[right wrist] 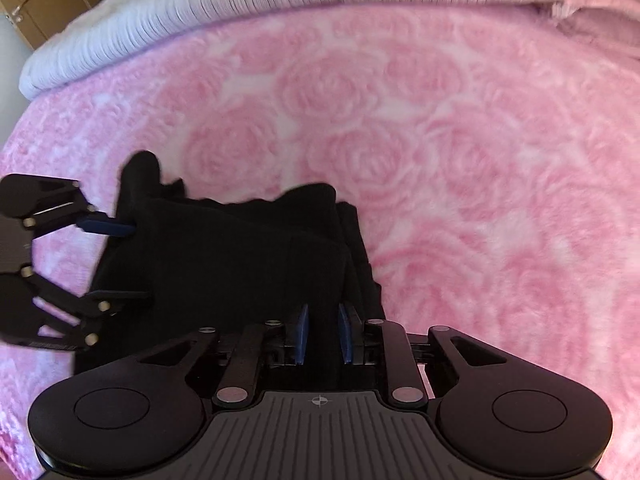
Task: Fold clothes
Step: 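Lift the folded jacket with both grippers, holding it between them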
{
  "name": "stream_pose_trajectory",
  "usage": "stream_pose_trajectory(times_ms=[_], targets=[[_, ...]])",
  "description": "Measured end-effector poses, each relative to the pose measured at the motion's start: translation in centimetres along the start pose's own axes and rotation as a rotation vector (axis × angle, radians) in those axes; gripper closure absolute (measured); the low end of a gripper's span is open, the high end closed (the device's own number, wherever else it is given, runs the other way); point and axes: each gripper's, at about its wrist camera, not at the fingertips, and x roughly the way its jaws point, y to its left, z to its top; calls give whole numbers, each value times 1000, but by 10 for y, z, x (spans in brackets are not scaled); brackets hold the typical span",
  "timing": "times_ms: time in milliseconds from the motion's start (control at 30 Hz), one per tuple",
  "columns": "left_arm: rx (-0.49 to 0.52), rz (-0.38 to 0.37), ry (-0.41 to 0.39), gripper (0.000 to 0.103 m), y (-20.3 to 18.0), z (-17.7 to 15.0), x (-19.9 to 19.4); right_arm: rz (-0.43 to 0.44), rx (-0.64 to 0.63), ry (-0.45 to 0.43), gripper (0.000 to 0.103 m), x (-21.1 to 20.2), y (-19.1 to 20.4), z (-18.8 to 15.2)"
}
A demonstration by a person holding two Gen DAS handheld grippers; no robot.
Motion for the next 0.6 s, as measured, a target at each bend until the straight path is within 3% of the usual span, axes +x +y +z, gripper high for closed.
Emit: stream_pose_trajectory(times_ms=[133, 333, 433, 600], targets=[[101, 46, -19, 54, -20, -4, -16, 26, -23, 1, 73, -20, 18, -26], [154, 74, -96, 50, -44, -18, -43, 14, -62, 127, 69, -1, 27, -58], [199, 87, -150, 38, -52, -31, -62, -14, -59, 103, 65, -12, 32, -54], [320, 55, -275, 32, -52, -63, -90, -48, -87, 16, 56, -46, 64, -61]])
